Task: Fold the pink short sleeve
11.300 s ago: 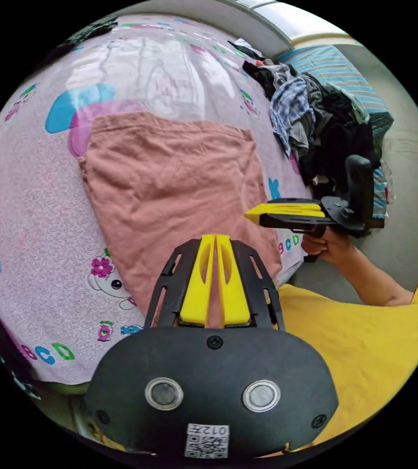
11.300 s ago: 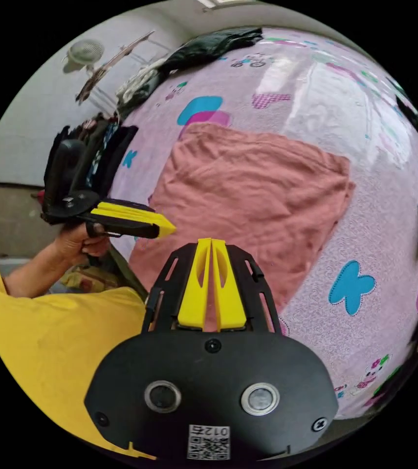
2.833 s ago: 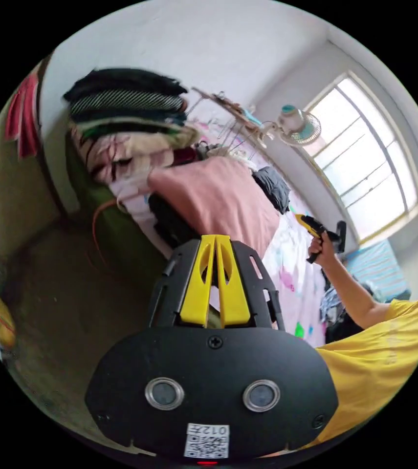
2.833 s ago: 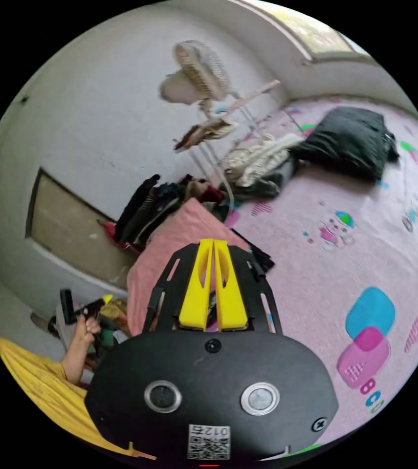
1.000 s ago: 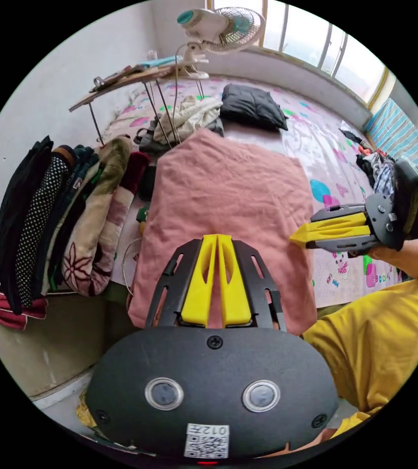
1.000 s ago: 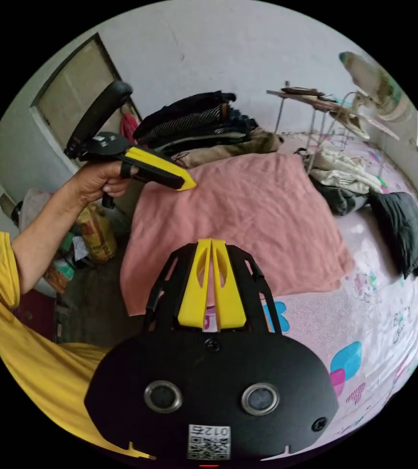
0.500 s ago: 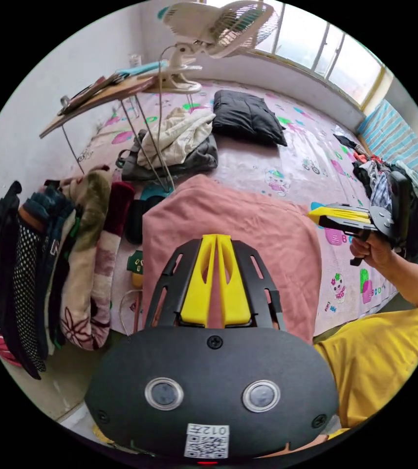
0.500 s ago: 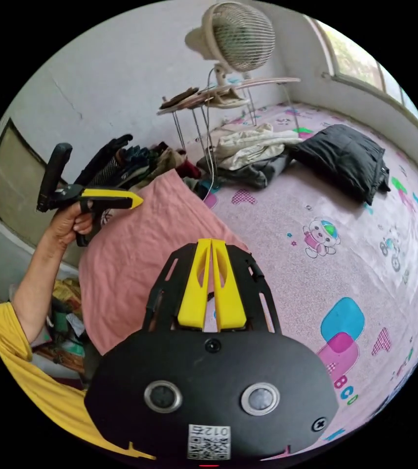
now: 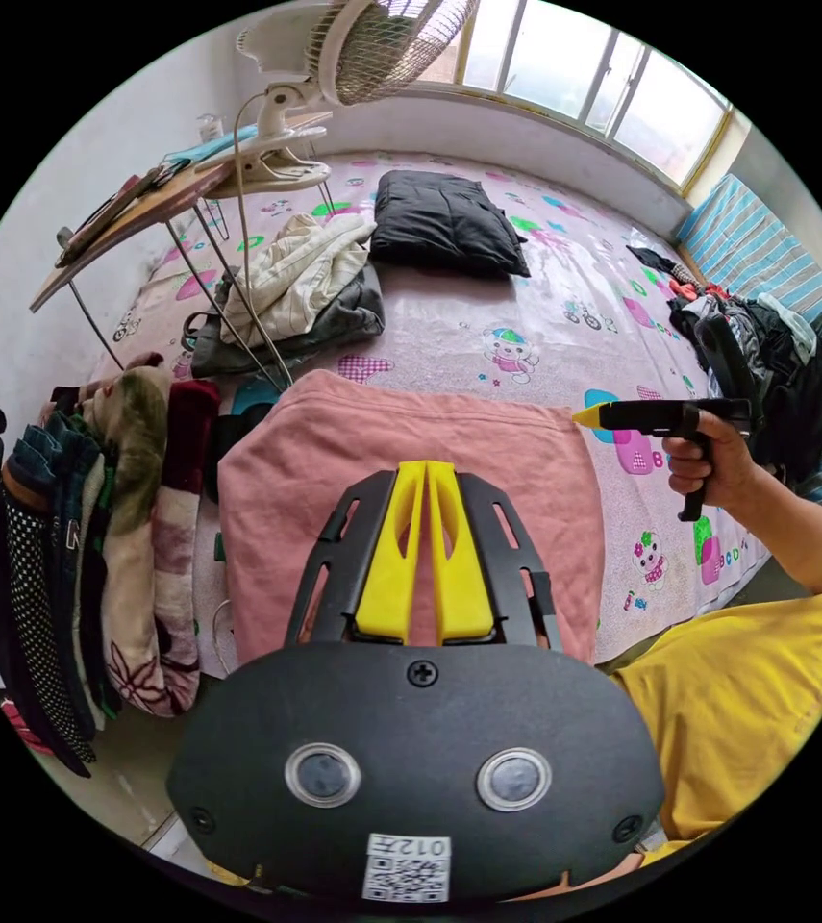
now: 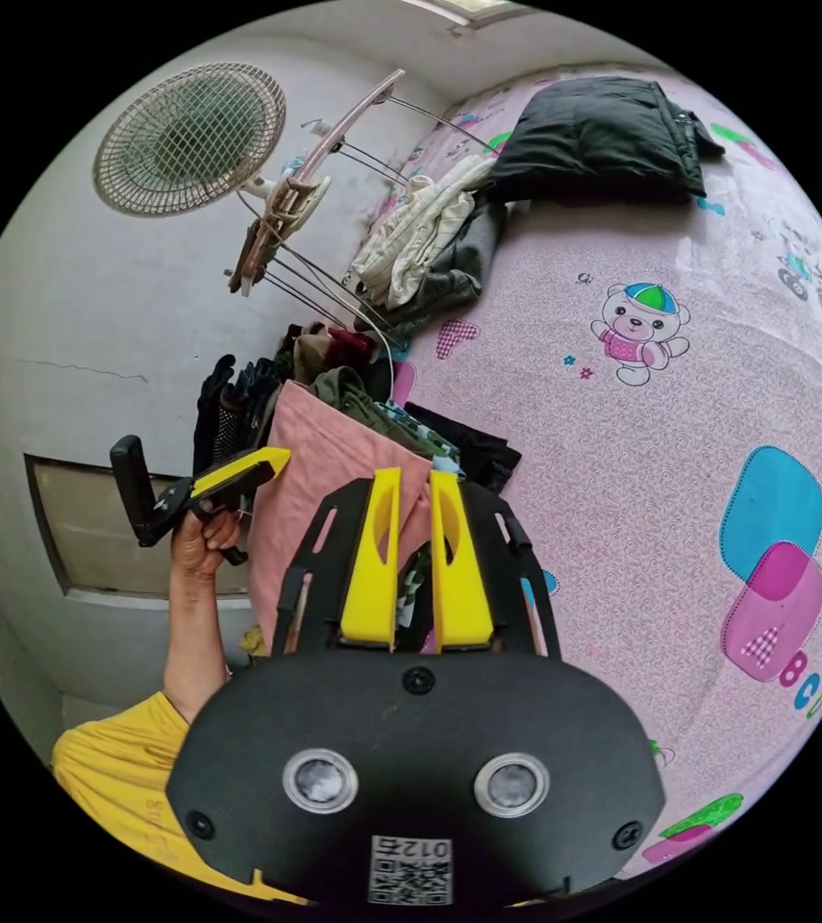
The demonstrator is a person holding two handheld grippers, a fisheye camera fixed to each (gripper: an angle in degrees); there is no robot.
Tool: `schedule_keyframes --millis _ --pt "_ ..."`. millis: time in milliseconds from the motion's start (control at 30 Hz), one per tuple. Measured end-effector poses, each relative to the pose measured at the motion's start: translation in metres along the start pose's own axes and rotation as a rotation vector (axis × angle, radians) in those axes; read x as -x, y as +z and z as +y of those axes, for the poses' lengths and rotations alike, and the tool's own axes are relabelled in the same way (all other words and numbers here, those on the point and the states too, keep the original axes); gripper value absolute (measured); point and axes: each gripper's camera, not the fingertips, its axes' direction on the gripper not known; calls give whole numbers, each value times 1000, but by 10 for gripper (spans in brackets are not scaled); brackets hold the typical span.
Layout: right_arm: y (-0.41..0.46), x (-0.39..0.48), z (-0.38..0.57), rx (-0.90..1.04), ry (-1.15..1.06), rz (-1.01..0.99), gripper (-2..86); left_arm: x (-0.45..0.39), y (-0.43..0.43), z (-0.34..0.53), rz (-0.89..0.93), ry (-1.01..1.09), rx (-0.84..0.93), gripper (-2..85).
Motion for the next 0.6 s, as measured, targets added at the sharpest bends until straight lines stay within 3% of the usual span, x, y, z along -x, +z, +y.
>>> schedule_keyframes --millis 333,600 --pt "-47 9 -1 -95 -67 -61 3 5 -25 0 -17 -13 -46 -2" --pt "5 -23 -13 71 27 36 2 19 9 -8 -4 -17 72 -2"
